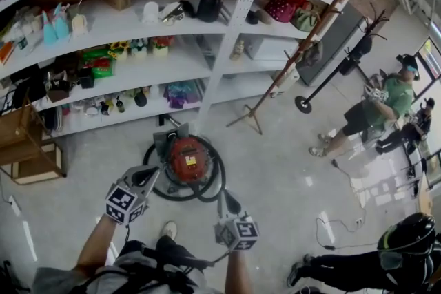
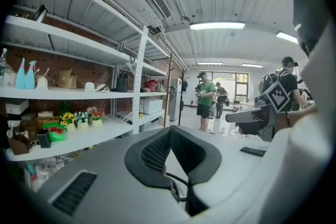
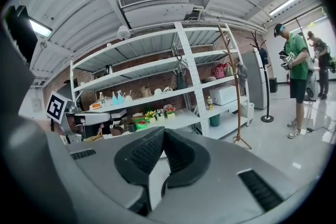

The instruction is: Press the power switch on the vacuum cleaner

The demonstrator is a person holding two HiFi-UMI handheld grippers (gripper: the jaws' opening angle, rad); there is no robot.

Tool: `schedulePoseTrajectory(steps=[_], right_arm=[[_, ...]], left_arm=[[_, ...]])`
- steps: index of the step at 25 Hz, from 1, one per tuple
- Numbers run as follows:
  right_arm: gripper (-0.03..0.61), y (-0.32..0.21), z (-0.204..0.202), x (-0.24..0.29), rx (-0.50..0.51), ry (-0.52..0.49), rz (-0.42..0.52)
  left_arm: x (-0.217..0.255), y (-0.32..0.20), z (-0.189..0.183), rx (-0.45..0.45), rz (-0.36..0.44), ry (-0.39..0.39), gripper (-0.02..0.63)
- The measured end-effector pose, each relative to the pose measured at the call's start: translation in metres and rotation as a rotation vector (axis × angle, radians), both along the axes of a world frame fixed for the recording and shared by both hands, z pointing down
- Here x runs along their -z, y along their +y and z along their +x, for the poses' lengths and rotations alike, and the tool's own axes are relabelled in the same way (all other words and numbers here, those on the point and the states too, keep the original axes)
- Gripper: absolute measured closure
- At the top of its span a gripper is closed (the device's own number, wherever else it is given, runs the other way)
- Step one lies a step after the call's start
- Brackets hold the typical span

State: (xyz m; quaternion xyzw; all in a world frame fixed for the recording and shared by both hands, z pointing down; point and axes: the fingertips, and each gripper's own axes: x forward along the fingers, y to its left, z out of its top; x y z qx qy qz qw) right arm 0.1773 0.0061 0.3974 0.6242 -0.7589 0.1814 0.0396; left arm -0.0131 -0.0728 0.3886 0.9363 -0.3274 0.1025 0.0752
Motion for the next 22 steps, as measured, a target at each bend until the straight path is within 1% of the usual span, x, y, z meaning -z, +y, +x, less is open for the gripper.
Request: schedulePoseTrajectory(steps=[4, 8, 12, 17, 22], right_arm=[[0.569, -0.019, 0.008, -0.008, 0.016, -0.010, -0.004], [0.569, -0.032, 0.016, -0.018, 0.038, -0.010, -0.029], [0.569, -0.049, 0.020, -0.021, 0.065, -0.008, 0.000], [0.569, -0.069, 0.026, -0.038, 0.068, 0.005, -0.011], [0.569, -0.093, 0.023, -0.066, 0.084, 0.005, -0.049]], left_arm=[[-0.006, -0.017, 0.002, 0.031, -0.008, -0.008, 0.604], [-0.009, -0.027, 0.008, 0.046, -0.019, -0.018, 0.604], [-0.017, -0.040, 0.016, 0.044, -0.028, -0.033, 0.604], [-0.035, -0.056, 0.023, 0.038, -0.048, -0.041, 0.604], [-0.067, -0.081, 0.027, 0.026, -0.092, -0.058, 0.604]])
